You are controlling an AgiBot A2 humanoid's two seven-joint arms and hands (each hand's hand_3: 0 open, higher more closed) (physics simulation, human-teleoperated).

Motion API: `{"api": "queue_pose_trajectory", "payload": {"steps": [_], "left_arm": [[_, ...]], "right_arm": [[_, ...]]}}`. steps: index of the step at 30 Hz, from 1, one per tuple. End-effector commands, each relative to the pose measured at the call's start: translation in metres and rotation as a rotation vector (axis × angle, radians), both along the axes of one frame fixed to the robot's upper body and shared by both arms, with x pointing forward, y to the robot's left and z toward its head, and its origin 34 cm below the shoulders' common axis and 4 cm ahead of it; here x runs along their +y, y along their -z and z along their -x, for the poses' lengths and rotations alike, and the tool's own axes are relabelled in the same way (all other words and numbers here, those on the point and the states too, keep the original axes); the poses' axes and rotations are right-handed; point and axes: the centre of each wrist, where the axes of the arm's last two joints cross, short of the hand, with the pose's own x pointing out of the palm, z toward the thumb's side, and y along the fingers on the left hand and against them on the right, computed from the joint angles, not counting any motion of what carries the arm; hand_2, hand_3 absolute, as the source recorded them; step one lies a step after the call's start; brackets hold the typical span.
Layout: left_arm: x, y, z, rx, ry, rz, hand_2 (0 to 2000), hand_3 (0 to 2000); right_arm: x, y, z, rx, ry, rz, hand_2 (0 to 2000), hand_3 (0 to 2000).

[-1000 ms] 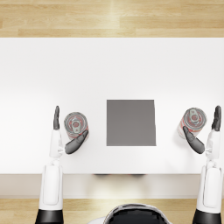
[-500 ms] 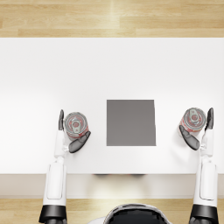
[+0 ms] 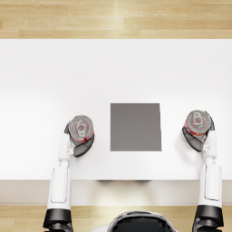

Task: Pick up the red can on the left and place it in the middle, then pick up the red can on the right and place it on top of the can in the middle

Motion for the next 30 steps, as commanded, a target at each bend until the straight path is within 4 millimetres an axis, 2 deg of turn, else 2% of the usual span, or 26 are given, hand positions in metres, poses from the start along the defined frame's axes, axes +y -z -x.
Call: {"api": "queue_pose_trajectory", "payload": {"steps": [1,2,7,12,16,18,23,24,25,26,28,29,30], "left_arm": [[-0.002,-0.012,-0.005,-0.042,-0.002,0.007,2000,1520],[-0.004,-0.016,-0.006,-0.06,-0.006,0.01,2000,1520],[-0.04,-0.057,-0.008,-0.215,0.109,0.016,2000,1520],[-0.094,-0.069,-0.022,-0.237,0.259,0.03,2000,1520],[-0.123,-0.062,-0.033,-0.191,0.339,0.022,2000,1520],[-0.132,-0.054,-0.04,-0.148,0.355,0.013,2000,1520],[-0.149,-0.04,-0.05,-0.088,0.382,-0.003,2000,1520],[-0.149,-0.035,-0.05,-0.125,0.376,0.009,2000,1520],[-0.146,-0.029,-0.052,-0.181,0.486,-0.149,2000,1520],[-0.148,-0.026,-0.053,-0.206,0.395,-0.007,2000,1520],[-0.148,-0.02,-0.056,-0.245,0.379,0.007,2000,1520],[-0.146,-0.016,-0.056,-0.264,0.484,-0.13,2000,1520],[-0.147,-0.013,-0.057,-0.254,0.401,-0.023,2000,1520]], "right_arm": [[-0.002,-0.011,-0.003,-0.039,0.001,-0.004,2000,1307],[-0.002,-0.015,-0.003,-0.058,0.01,-0.004,2000,1520],[0.013,-0.052,0.002,-0.209,-0.019,0.016,2000,1520],[0.041,-0.09,0.003,-0.353,-0.112,0.034,2000,1520],[0.057,-0.108,0.004,-0.422,-0.169,0.036,2000,1520],[0.066,-0.12,0.006,-0.47,-0.2,0.037,2000,1520],[0.088,-0.129,0.0,-0.496,-0.268,0.026,2000,1520],[0.091,-0.133,0.0,-0.51,-0.275,0.024,2000,1520],[0.096,-0.138,0.0,-0.524,-0.291,0.022,2000,1520],[0.1,-0.142,0.0,-0.538,-0.303,0.02,2000,1520],[0.109,-0.15,-0.001,-0.564,-0.33,0.014,2000,1520],[0.113,-0.153,-0.002,-0.573,-0.34,0.011,2000,1520],[0.118,-0.156,-0.002,-0.583,-0.357,0.009,2000,1520]]}}
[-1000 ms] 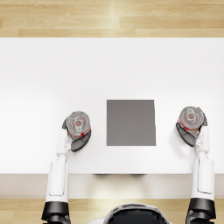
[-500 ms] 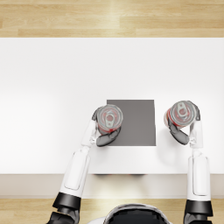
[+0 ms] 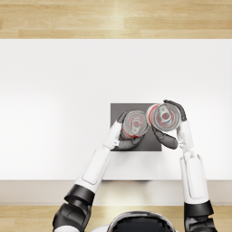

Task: Pick up the red can on the left and place it in the middle, then pick up the red can on the right and place it on top of the can in the middle

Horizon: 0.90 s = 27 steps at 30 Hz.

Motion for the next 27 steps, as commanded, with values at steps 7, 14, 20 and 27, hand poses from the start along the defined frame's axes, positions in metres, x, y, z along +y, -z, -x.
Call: {"api": "queue_pose_trajectory", "payload": {"steps": [7,14,20,27], "left_arm": [[0.001,0.021,-0.012,0.066,0.005,-0.071,639,1193],[0.012,-0.014,0.016,-0.117,-0.056,0.058,0,0],[0.072,-0.086,0.064,-0.169,-0.204,0.132,0,0],[0.13,-0.105,0.08,-0.192,-0.425,0.186,0,0]], "right_arm": [[0.033,-0.036,-0.004,-0.109,-0.1,-0.014,2000,1520],[0.049,-0.045,-0.01,-0.122,-0.14,-0.022,2000,1520],[0.056,-0.051,-0.012,0.004,-0.156,0.016,2000,1520],[0.069,-0.037,-0.026,0.253,-0.182,0.1,2000,1520]]}}
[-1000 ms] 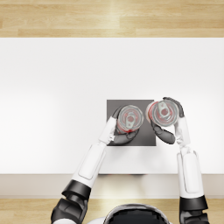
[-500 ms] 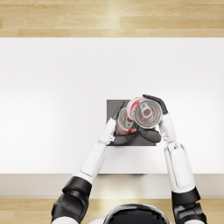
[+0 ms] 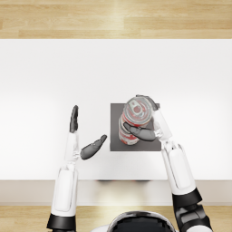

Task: Pick up the red can on the left and place it in the middle, then pick up the red can on the right and place it on top of the can in the middle

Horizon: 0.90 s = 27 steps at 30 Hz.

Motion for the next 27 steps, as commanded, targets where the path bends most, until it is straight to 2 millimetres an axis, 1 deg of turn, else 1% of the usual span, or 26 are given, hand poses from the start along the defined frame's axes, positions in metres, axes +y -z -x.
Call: {"api": "queue_pose_trajectory", "payload": {"steps": [1,3,5,9,10,11,15,17,18,19,20,21,22,27], "left_arm": [[0.023,-0.008,0.009,-0.034,-0.086,0.02,0,0],[0.026,-0.004,0.01,-0.018,-0.098,0.023,0,0],[0.028,-0.005,0.011,-0.021,-0.107,0.027,0,0],[0.029,-0.002,0.012,-0.01,-0.113,0.031,0,0],[0.029,0.0,0.012,-0.002,-0.114,0.032,0,0],[0.029,0.0,0.012,-0.002,-0.114,0.033,0,0],[0.028,0.007,0.012,0.025,-0.113,0.036,0,0],[0.028,0.009,0.013,0.029,-0.112,0.037,0,0],[0.027,0.008,0.014,0.027,-0.11,0.038,0,0],[0.027,0.009,0.013,0.031,-0.111,0.039,0,0],[0.027,0.009,0.013,0.031,-0.112,0.04,0,0],[0.027,0.009,0.013,0.031,-0.112,0.041,0,0],[0.026,0.006,0.013,0.019,-0.109,0.042,0,0],[0.021,-0.014,0.015,-0.059,-0.091,0.048,0,0]], "right_arm": [[0.004,0.0,-0.01,0.027,0.0,0.005,2000,1520],[0.001,0.005,-0.014,0.056,-0.001,0.011,2000,1520],[-0.001,0.009,-0.02,0.086,0.007,0.012,2000,1520],[0.003,0.021,-0.025,0.139,-0.008,0.034,2000,1520],[0.001,0.026,-0.025,0.058,-0.085,0.475,2000,1520],[0.007,0.025,-0.026,0.127,-0.029,0.147,2000,1520],[0.009,0.025,-0.027,0.118,-0.031,0.141,2000,1520],[0.008,0.029,-0.03,0.134,-0.024,0.136,2000,1520],[0.008,0.03,-0.029,0.133,-0.022,0.133,639,1193],[0.006,0.028,-0.026,0.114,-0.028,0.126,0,867],[0.005,0.027,-0.026,0.108,-0.035,0.123,0,540],[0.005,0.022,-0.023,0.086,-0.029,0.108,0,213],[0.005,0.018,-0.02,0.074,-0.005,0.089,0,0],[-0.001,-0.013,-0.007,-0.024,0.064,-0.01,0,0]]}}
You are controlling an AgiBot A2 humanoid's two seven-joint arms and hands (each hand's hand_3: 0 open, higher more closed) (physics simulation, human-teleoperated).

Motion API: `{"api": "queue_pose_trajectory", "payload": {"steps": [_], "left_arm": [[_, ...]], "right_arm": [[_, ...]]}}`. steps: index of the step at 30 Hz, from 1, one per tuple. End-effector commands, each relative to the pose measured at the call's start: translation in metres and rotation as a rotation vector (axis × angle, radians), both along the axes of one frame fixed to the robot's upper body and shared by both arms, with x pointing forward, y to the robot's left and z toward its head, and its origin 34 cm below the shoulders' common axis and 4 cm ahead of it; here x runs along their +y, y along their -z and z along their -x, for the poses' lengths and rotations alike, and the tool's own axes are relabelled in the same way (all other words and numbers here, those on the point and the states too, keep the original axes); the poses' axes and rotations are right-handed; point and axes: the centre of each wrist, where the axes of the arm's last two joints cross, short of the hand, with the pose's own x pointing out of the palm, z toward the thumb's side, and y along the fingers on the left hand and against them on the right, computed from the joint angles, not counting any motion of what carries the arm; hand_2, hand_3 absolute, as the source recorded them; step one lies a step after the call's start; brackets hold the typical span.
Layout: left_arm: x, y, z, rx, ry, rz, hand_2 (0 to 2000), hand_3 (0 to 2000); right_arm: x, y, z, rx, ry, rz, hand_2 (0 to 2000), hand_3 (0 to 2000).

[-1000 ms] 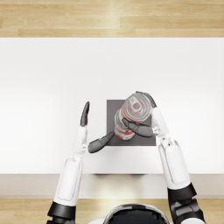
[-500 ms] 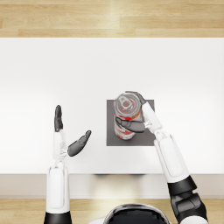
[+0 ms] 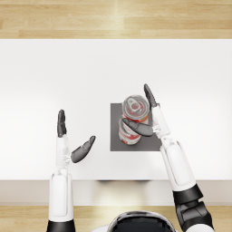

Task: Pick up the red can on the left and place it in the middle, then pick up the red can on the right and place it on top of the can in the middle

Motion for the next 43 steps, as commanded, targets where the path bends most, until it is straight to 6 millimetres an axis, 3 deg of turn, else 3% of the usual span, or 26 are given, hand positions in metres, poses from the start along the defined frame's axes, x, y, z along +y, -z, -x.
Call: {"api": "queue_pose_trajectory", "payload": {"steps": [1,9,14,18,22,25,43], "left_arm": [[-0.004,-0.02,0.0,-0.078,0.013,-0.002,0,0],[-0.013,-0.06,-0.009,-0.22,0.041,0.004,0,0],[-0.006,-0.089,-0.009,-0.327,0.014,0.009,0,0],[0.005,-0.101,-0.011,-0.368,-0.027,0.015,0,0],[0.016,-0.098,-0.013,-0.355,-0.066,0.027,0,0],[0.018,-0.087,-0.013,-0.316,-0.08,0.037,0,0],[0.019,-0.081,-0.011,-0.296,-0.084,0.042,0,0]], "right_arm": [[-0.007,-0.032,0.011,-0.114,0.014,-0.063,0,0],[-0.019,-0.075,0.033,-0.278,0.044,-0.165,0,0],[-0.044,-0.092,0.043,-0.354,0.116,-0.234,0,0],[-0.068,-0.094,0.046,-0.471,0.195,-0.305,0,0],[-0.088,-0.089,0.049,-0.627,0.268,-0.371,0,0],[-0.093,-0.079,0.049,-0.634,0.294,-0.382,0,0],[-0.092,-0.07,0.048,-0.624,0.295,-0.382,0,0]]}}
